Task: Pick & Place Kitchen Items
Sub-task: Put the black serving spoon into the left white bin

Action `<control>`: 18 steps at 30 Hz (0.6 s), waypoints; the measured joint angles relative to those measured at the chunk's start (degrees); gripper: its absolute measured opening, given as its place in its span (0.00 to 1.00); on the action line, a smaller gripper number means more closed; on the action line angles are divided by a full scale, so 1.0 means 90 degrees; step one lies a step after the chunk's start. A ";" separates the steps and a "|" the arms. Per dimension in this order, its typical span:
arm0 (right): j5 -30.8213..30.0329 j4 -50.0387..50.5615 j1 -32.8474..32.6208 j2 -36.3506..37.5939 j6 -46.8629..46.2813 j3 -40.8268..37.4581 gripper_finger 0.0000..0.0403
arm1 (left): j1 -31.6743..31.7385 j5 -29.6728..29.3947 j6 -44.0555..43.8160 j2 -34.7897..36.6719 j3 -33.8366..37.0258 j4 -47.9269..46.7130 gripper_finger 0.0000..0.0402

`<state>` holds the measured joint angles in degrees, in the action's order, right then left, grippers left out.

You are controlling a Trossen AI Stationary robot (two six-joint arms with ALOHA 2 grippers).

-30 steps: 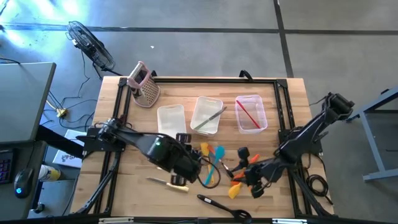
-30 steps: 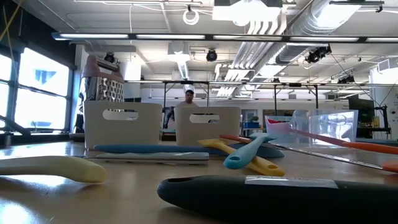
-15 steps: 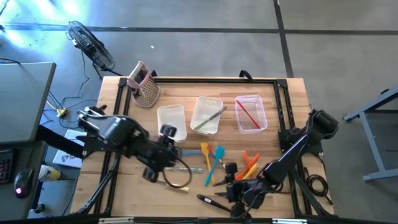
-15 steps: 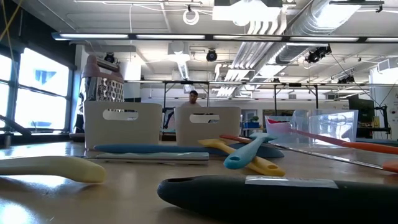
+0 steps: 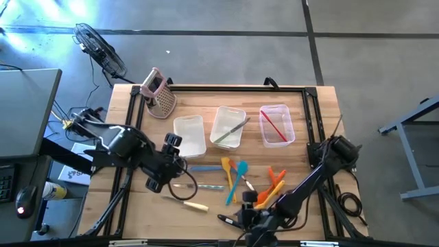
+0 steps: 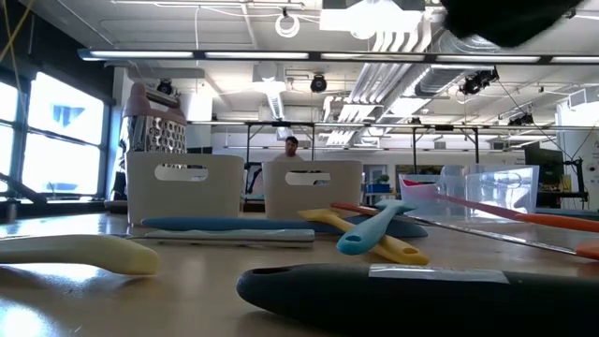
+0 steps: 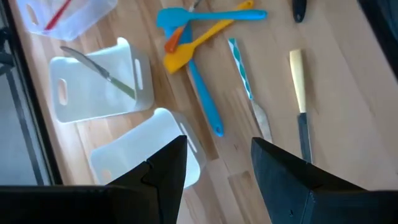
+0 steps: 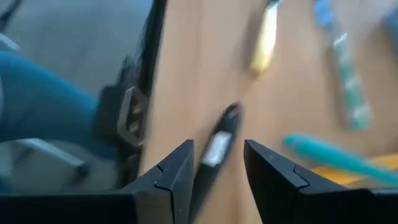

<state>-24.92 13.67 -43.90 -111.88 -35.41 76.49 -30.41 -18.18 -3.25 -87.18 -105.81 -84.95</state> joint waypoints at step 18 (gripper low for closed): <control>0.1189 0.0503 -0.0294 -0.0642 -0.1634 0.0002 0.33 | 0.0002 -0.0040 -0.0356 0.0061 0.1748 0.1374 0.43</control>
<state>-14.22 18.20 -46.54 -117.65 -50.12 76.51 -30.39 -18.55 -6.45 -86.63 -90.08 -72.59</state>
